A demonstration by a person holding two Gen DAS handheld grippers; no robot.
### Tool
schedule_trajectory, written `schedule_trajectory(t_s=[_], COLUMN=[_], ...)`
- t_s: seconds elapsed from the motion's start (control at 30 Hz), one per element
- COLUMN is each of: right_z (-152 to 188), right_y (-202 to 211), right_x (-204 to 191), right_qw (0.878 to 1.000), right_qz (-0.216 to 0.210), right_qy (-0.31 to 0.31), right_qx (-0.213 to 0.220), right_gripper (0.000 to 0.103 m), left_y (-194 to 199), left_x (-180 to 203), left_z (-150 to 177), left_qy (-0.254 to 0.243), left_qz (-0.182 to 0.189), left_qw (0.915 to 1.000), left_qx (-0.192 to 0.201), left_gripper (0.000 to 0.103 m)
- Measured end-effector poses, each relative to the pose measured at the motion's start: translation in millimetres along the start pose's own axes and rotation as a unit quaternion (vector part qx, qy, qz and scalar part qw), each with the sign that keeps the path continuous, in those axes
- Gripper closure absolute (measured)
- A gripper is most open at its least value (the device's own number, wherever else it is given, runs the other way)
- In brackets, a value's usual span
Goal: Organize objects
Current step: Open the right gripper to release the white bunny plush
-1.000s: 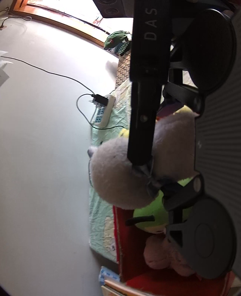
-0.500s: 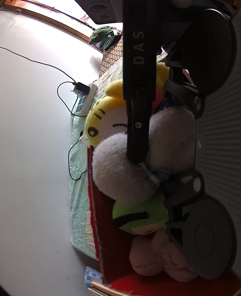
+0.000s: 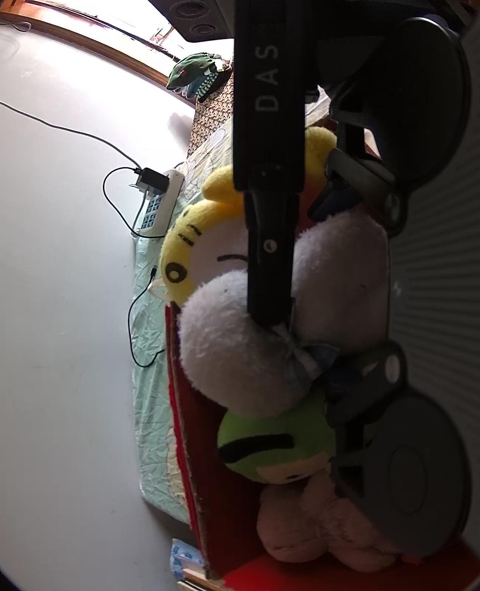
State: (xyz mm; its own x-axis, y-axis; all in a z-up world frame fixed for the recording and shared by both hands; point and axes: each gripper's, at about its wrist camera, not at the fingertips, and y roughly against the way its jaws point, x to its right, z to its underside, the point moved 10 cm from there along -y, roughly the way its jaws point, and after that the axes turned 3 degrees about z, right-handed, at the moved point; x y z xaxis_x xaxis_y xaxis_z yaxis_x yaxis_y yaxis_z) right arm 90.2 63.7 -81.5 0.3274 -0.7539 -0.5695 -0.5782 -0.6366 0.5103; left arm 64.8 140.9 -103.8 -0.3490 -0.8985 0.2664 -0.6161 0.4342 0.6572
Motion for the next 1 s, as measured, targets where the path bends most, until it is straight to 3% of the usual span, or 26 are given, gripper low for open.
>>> schedule_trajectory(t_s=[0.47,0.53,1.0], right_z=[4,5,14], right_y=[23,27,46], right_x=[4,6,-3], right_qw=[0.999,0.998,0.997], right_qz=[0.014,0.013,0.012], right_qy=[-0.036,-0.049,-0.053], right_qx=[0.033,0.036,0.056], right_gripper=[0.055,0.051,0.051], left_y=[8,11,33], left_x=[16,17,10], left_z=[3,4,8], left_qy=[-0.036,-0.041,-0.027], left_qz=[-0.062,-0.075,-0.126], left_qw=[0.9972,0.9960,0.9912], left_qx=[-0.023,-0.025,-0.030], left_gripper=[0.008,0.008,0.008])
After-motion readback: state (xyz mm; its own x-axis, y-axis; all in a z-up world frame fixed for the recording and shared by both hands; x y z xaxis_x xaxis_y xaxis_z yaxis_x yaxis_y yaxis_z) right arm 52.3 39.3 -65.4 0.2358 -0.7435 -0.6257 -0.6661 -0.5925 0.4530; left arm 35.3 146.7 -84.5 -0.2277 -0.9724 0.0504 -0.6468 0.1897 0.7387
